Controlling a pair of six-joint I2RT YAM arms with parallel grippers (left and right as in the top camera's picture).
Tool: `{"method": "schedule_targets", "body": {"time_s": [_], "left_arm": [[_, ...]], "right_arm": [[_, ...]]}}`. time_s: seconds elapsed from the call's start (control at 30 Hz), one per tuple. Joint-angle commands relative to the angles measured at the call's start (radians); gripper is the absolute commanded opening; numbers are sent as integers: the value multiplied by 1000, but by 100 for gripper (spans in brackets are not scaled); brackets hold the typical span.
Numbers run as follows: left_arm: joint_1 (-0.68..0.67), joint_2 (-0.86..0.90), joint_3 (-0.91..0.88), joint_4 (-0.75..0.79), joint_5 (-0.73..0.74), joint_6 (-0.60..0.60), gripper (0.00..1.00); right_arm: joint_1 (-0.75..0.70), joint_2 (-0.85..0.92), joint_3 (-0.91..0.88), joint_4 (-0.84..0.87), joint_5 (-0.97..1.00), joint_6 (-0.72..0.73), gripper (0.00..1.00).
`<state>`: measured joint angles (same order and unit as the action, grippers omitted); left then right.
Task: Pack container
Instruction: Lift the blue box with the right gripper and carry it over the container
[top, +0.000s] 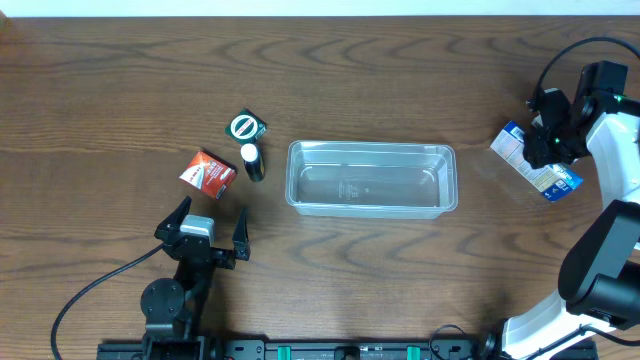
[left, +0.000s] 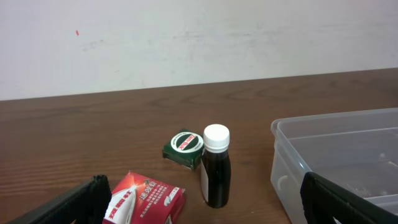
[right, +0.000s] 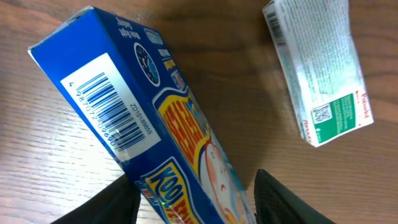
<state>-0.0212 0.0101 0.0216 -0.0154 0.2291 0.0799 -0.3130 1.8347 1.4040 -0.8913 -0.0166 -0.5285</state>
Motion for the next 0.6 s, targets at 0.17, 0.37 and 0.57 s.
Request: {"method": "schedule_targets", "body": {"time_s": [0.17, 0.37, 0.57], "left_arm": [[5, -6, -18, -33, 6, 13, 98], [5, -6, -18, -33, 6, 13, 98], [5, -6, -18, -33, 6, 13, 98]], "right_arm": [[-8, 20, -11, 11, 11, -53, 66], [-7, 80, -11, 0, -6, -45, 45], [-8, 84, -11, 5, -2, -15, 23]]}}
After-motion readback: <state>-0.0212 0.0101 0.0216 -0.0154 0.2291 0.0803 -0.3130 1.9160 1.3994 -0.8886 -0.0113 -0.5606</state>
